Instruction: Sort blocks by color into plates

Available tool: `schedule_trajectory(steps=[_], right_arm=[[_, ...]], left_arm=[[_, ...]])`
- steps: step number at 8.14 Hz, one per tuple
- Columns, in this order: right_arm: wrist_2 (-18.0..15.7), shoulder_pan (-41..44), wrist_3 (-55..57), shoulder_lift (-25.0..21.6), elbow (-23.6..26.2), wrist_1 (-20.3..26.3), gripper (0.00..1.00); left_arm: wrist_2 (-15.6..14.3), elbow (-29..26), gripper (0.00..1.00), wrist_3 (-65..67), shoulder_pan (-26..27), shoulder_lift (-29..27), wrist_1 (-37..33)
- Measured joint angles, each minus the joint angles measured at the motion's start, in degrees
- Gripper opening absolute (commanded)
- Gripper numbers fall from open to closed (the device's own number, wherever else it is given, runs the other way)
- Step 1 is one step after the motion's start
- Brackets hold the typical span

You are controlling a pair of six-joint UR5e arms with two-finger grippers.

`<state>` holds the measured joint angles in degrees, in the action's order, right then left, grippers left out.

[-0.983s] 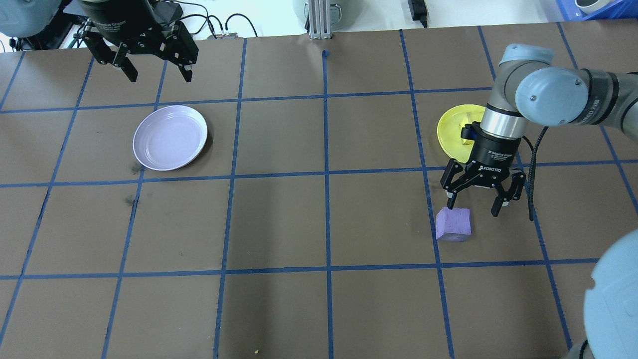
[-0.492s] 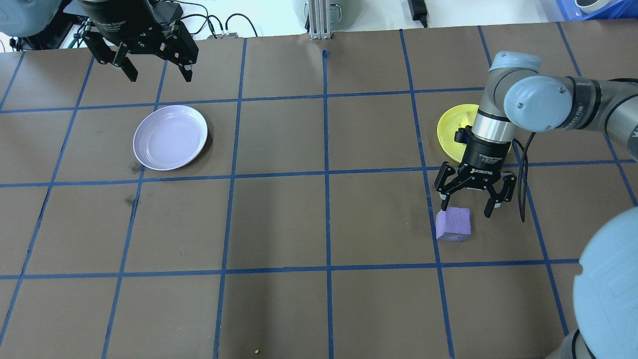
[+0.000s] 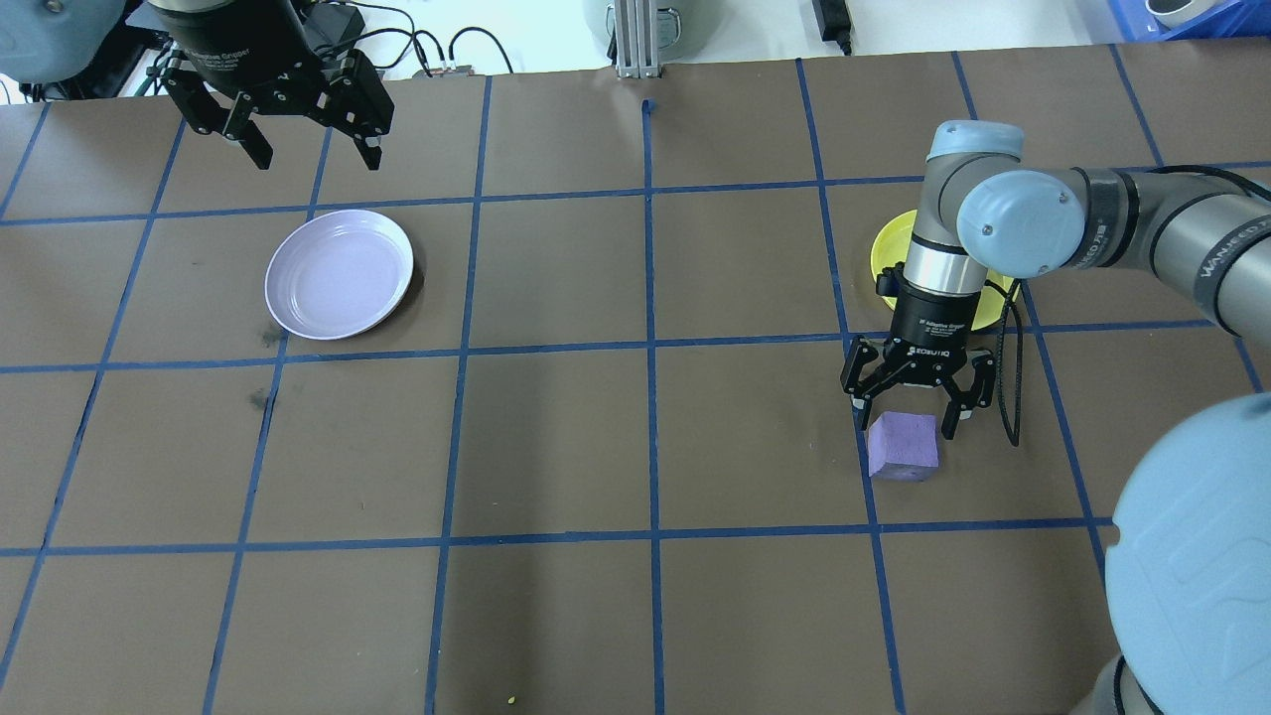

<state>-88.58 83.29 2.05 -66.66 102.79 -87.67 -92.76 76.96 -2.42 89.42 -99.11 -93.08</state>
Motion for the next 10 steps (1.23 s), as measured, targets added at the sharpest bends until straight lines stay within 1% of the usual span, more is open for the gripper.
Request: schedule_trajectory(steps=[1, 2, 3, 6, 8, 9, 10], right_arm=[[-0.04, 0.02, -0.02, 0.44, 0.42, -0.2, 0.52], [-0.14, 0.03, 0.01, 0.83, 0.76, -0.7, 0.15], [-0.12, 0.03, 0.39, 1.0, 0.9, -1.0, 0.0], [0.37, 0.03, 1.52, 0.75, 0.52, -1.28, 0.0], [0.85, 0.02, 3.21, -0.63, -1.16, -1.0, 0.0], [1.9, 0.07, 4.27, -1.9, -2.44, -0.66, 0.0], [5.41, 0.27, 5.98, -2.91, -3.68, -0.19, 0.0]], left_arm=[[-0.08, 0.06, 1.0, -0.61, -0.1, -0.01, 0.0], [-0.12, 0.09, 1.0, -1.08, -0.2, 0.03, 0.01], [-0.13, 0.11, 1.0, -1.31, -0.25, 0.05, 0.01], [0.06, -0.11, 1.0, -1.38, -0.34, 0.33, 0.01], [0.08, -0.05, 1.0, -1.29, -0.34, 0.35, 0.01], [0.08, -0.01, 1.0, -1.03, -0.32, 0.21, 0.01], [0.08, 0.0, 1.0, -0.8, -0.31, 0.07, 0.01]])
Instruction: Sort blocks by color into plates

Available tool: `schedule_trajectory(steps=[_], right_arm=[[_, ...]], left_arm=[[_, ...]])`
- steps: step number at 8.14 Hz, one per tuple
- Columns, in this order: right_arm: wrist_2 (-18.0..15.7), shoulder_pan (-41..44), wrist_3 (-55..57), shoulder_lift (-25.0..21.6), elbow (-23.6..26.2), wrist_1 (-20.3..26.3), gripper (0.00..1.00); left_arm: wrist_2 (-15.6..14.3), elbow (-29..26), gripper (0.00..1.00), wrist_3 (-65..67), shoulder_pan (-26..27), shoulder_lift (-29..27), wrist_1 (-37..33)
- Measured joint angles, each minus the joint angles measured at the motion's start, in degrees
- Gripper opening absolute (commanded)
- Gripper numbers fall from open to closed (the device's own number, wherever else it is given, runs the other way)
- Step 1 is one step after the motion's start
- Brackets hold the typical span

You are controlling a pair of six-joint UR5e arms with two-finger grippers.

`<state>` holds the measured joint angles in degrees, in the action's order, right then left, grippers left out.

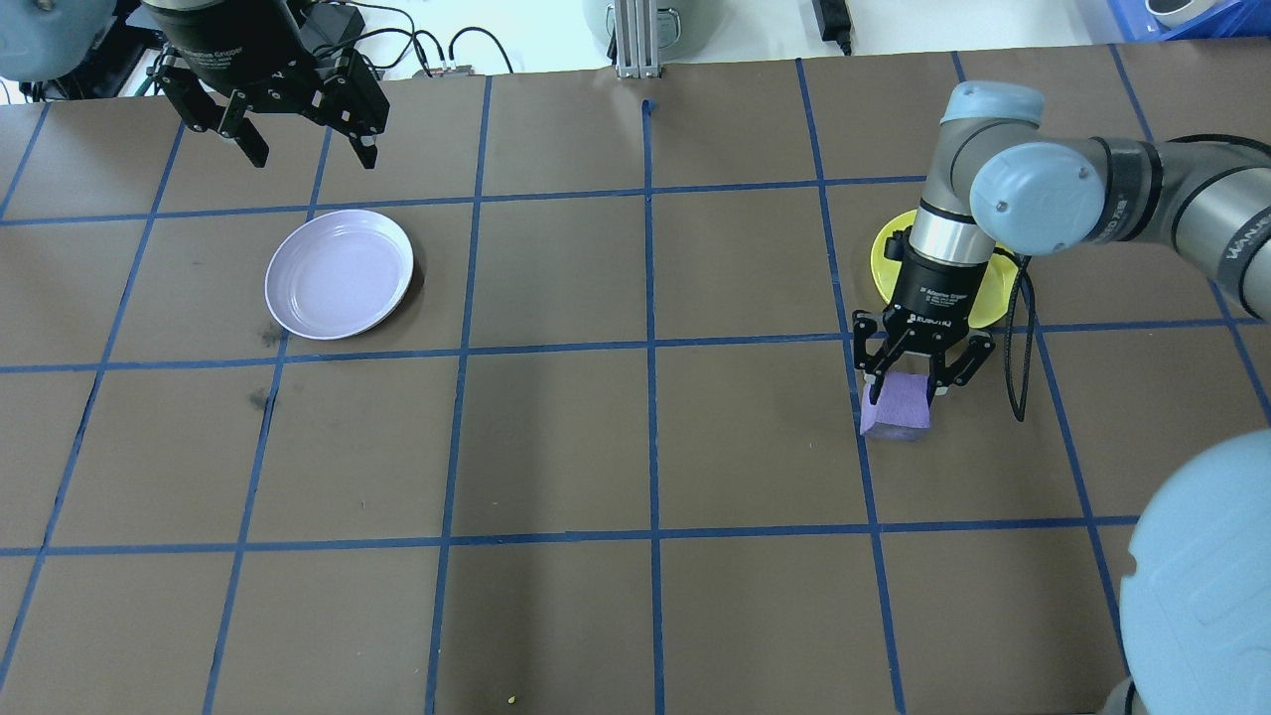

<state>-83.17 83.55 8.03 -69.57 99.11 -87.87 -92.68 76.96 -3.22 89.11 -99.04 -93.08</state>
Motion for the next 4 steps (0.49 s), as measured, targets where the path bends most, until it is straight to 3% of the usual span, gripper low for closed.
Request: schedule_trajectory(steps=[1, 4], right_arm=[[4.14, 1.1, 3.69, -0.55, -1.23, 0.34, 0.0], [11.25, 10.36, 16.4, -0.53, -5.49, -0.5, 0.0]], left_arm=[[0.0, -0.01, 1.0, 0.1, 0.0, 0.06, 0.0], [0.03, 0.07, 1.0, -0.19, -0.1, 0.22, -0.08]])
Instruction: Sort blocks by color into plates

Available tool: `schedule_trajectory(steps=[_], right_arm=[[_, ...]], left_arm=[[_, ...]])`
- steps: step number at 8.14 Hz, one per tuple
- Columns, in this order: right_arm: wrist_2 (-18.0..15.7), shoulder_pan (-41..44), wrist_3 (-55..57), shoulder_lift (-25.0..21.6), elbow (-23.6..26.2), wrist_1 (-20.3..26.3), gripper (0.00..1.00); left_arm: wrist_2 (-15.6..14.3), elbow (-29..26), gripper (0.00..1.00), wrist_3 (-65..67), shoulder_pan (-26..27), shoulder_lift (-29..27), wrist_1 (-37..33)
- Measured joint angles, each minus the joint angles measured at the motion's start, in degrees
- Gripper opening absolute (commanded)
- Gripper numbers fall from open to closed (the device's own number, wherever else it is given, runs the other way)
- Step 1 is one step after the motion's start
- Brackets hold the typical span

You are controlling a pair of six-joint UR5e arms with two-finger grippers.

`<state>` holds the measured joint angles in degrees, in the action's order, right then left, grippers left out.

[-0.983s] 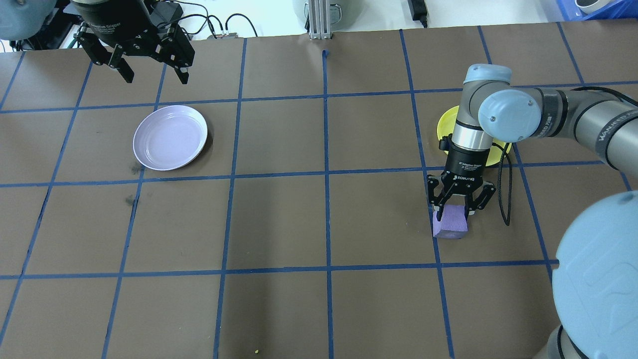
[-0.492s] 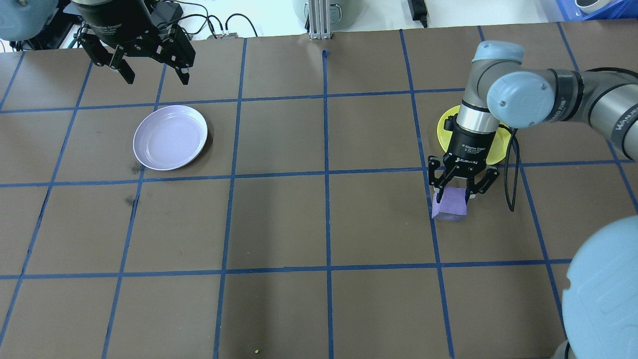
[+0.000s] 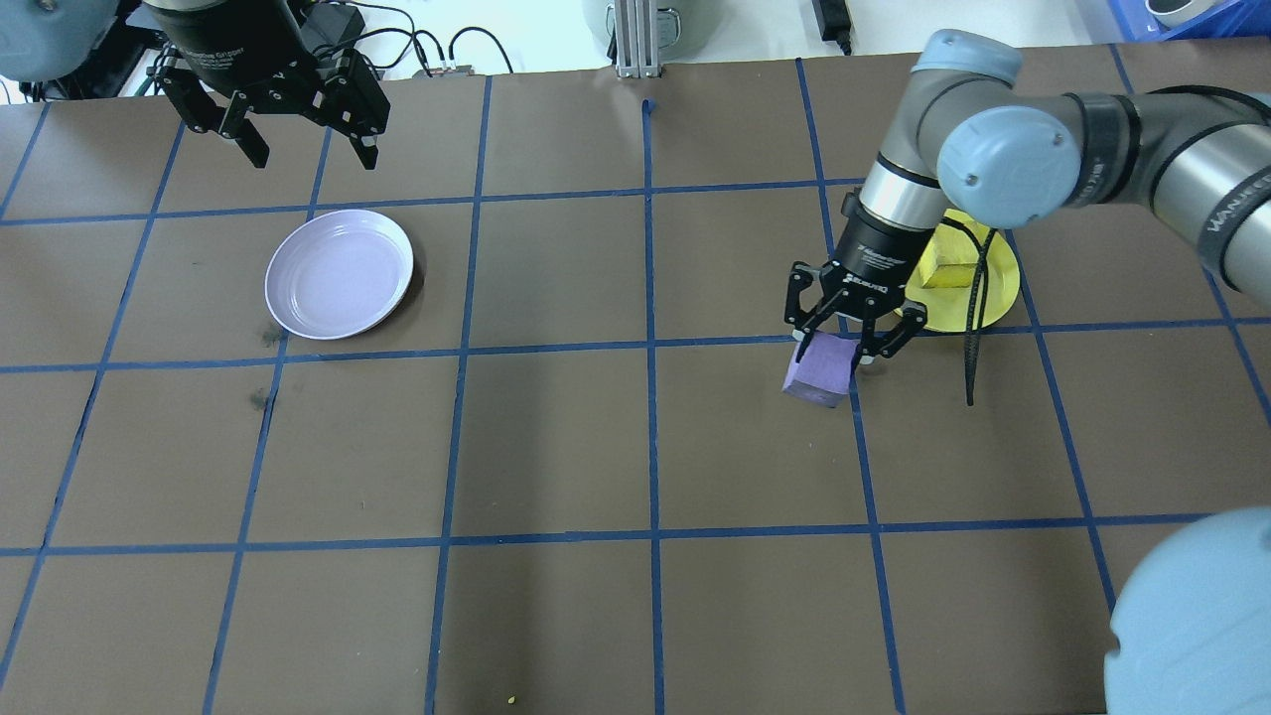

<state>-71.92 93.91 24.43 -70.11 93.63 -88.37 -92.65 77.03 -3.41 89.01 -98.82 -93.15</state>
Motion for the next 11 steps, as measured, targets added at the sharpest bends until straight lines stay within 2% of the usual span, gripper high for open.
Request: schedule_trajectory(steps=[2, 5, 6, 7, 8, 11], right_arm=[[5.64, 6.1, 9.84, 1.8, -1.99, -4.48, 0.0], [8.07, 13.22, 20.82, 6.76, -2.45, -13.24, 0.03], [8.21, 14.91, 23.48, 8.77, -2.47, -16.04, 0.16], [8.25, 16.03, 25.29, 10.49, -2.48, -18.27, 0.55], [8.27, 16.71, 26.19, 11.69, -2.48, -19.85, 1.0], [8.03, 16.88, 26.73, 11.84, -3.58, -21.43, 1.0]], left_arm=[[-0.07, 0.02, 1.0, -0.34, -0.11, 0.17, 0.0], [0.26, -0.02, 1.0, -0.46, -1.64, 0.31, -0.08], [0.28, 0.06, 1.0, -0.5, -2.21, 0.39, -0.18], [0.28, 0.09, 1.0, -0.52, -2.5, 0.43, -0.23], [0.28, 0.12, 1.0, -0.54, -2.63, 0.45, -0.26], [0.28, 0.14, 1.0, -0.51, -2.7, 0.34, -0.27]])
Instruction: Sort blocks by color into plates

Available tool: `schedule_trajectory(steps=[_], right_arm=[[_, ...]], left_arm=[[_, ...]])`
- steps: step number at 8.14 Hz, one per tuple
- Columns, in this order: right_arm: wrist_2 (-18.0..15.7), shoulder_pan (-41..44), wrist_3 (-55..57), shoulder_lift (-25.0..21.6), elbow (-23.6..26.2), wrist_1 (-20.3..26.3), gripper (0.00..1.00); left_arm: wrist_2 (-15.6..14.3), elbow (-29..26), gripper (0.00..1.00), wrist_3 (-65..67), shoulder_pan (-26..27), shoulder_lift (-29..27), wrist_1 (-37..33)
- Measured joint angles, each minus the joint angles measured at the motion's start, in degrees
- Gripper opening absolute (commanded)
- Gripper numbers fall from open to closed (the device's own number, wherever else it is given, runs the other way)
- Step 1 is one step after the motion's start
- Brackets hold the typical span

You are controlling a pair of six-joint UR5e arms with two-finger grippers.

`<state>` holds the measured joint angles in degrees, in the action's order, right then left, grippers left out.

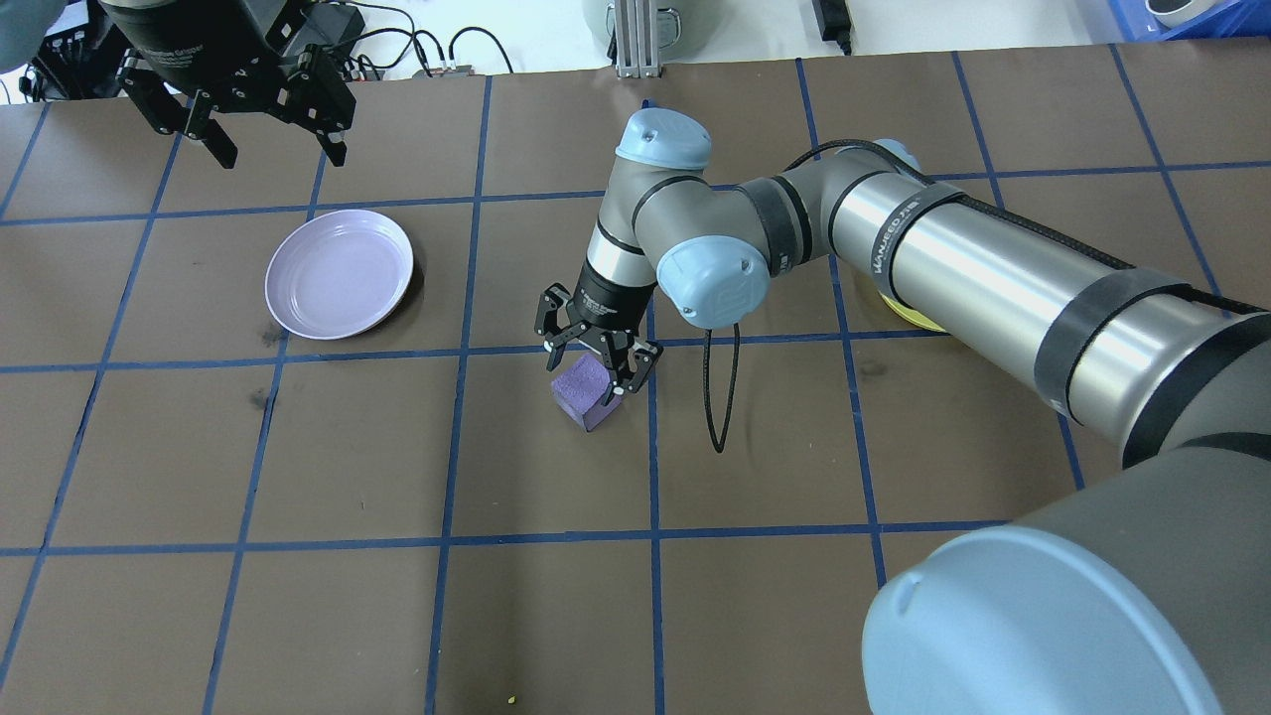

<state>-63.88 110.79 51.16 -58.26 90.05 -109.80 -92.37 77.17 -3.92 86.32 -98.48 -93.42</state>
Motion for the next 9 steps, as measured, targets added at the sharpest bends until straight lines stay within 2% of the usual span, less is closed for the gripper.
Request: schedule_trajectory(steps=[3, 5, 7, 9], right_arm=[[-4.77, -2.55, -5.0, -4.82, -3.11, 1.4, 1.0], [-7.01, -6.85, -12.66, -8.81, -3.5, 4.97, 1.0], [-12.72, -11.37, -24.38, -13.07, -3.55, 8.34, 1.0], [-18.59, -16.45, -38.1, -16.74, -3.51, 12.06, 1.0]], left_arm=[[0.07, -0.08, 1.0, 0.05, 0.53, -0.25, 0.03], [0.77, -0.25, 1.0, 0.48, 2.98, -0.58, 0.27], [1.77, 0.14, 1.0, 4.0, 6.43, -1.04, 1.31], [2.48, 1.63, 1.0, 13.06, 8.96, -1.23, 1.6]])
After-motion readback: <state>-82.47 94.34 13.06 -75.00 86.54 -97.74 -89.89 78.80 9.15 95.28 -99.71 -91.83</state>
